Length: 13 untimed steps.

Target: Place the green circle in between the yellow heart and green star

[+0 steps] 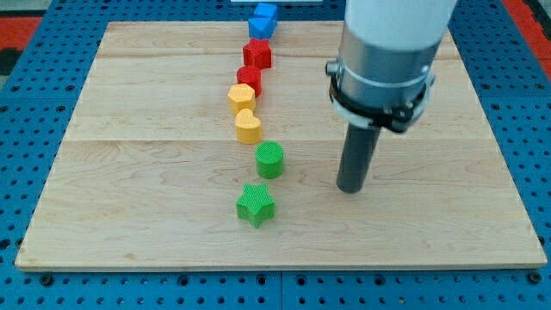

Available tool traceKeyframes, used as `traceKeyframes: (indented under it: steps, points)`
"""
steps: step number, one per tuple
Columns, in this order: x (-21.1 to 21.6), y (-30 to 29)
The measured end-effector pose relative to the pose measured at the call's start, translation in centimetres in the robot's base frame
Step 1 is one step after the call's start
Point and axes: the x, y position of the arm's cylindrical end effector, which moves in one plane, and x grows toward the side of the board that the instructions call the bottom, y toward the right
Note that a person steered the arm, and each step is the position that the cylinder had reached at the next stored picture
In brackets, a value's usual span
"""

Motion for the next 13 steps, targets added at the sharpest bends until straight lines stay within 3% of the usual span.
traceKeyframes:
  steps: [2,3,4,5,8,9,10,11,12,13]
  points:
    - [-2.8,-9.2]
    - [-4.7,-9.7]
    - [-5.8,-4.3]
    - [-8.1,-3.7]
    - [-13.8,-10.3]
    - [-14.6,-9.4]
    - [-13.4,-3.3]
    - [-6.1,-2.5]
    - [-1.2,-4.9]
    - [0.2,-11.3]
